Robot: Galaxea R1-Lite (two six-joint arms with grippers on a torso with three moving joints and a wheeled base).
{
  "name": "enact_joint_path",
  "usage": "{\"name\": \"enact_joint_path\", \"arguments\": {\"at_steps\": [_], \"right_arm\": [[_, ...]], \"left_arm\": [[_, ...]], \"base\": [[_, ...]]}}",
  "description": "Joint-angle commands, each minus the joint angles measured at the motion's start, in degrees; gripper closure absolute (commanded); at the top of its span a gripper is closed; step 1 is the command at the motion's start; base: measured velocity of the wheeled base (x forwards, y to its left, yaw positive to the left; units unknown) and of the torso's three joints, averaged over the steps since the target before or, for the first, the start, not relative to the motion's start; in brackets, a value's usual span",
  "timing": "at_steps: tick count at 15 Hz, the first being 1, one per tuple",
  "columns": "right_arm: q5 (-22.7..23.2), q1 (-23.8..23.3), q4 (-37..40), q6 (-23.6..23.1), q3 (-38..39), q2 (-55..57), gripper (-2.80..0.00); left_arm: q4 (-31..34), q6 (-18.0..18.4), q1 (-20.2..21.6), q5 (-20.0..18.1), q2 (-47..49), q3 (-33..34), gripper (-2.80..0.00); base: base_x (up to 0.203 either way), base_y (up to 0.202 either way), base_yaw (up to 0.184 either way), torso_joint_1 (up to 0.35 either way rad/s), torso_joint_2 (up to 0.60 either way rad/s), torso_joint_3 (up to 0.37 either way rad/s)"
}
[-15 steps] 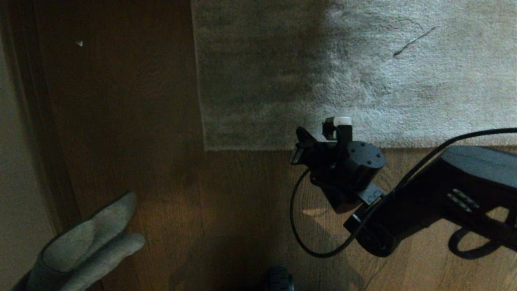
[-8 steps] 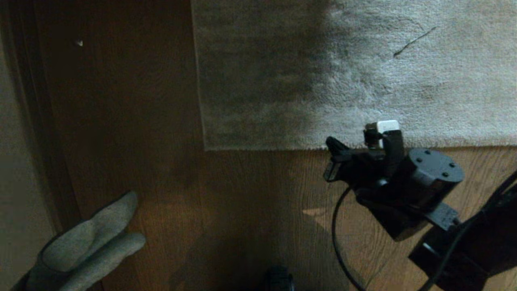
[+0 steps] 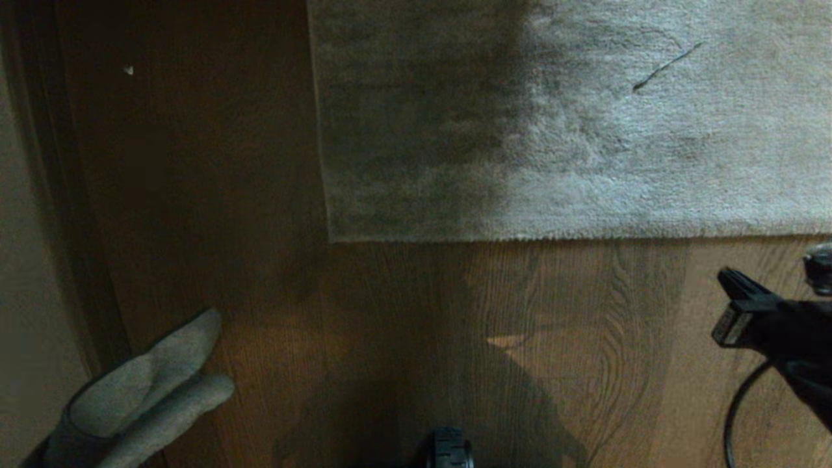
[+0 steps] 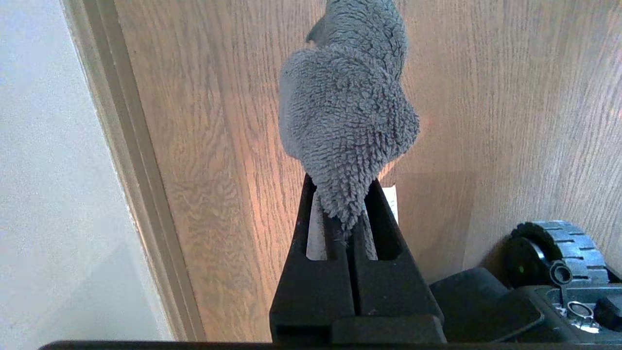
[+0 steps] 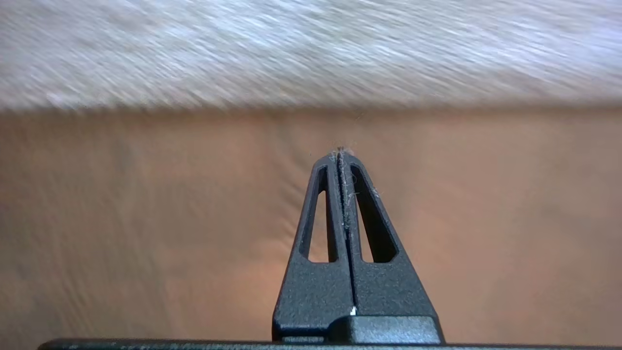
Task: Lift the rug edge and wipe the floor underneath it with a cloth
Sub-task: Put down the rag
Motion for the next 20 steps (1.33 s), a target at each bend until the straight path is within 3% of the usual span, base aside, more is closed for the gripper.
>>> {"name": "enact_joint_path", "arguments": {"at_steps": [1,5,7,10,14,20], "right_arm": [[1.1,-3.8,7.1,-0.2,2.8,-14.8,0.0],[11.1,-10.7,35.8,0.2,3.5,-37.8,0.0],[13.4,-11.3,51.7,0.2,3.6,-50.1,0.0],[14.4,-10.2,69.0,0.3,3.7,-65.7,0.0],[14.3,-9.1,80.1,2.3,3.8,-68.7,0.0],[17.4,-9.2,81.3,0.0,3.8,-68.7,0.0]], "left_arm": [[0.0,0.0,0.0,0.0,0.0,0.0,0.0],[0.0,0.0,0.0,0.0,0.0,-0.1,0.0],[0.0,0.0,0.0,0.0,0.0,0.0,0.0],[0.0,-0.1,0.0,0.0,0.0,0.0,0.0],[0.0,-0.1,0.0,0.0,0.0,-0.1,0.0],[0.0,-0.1,0.0,0.0,0.0,-0.1,0.0]], "base": [[0.0,0.0,0.0,0.0,0.0,0.0],[0.0,0.0,0.0,0.0,0.0,0.0],[0.0,0.0,0.0,0.0,0.0,0.0],[0.0,0.0,0.0,0.0,0.0,0.0],[0.0,0.0,0.0,0.0,0.0,0.0],[0.0,0.0,0.0,0.0,0.0,0.0]]}}
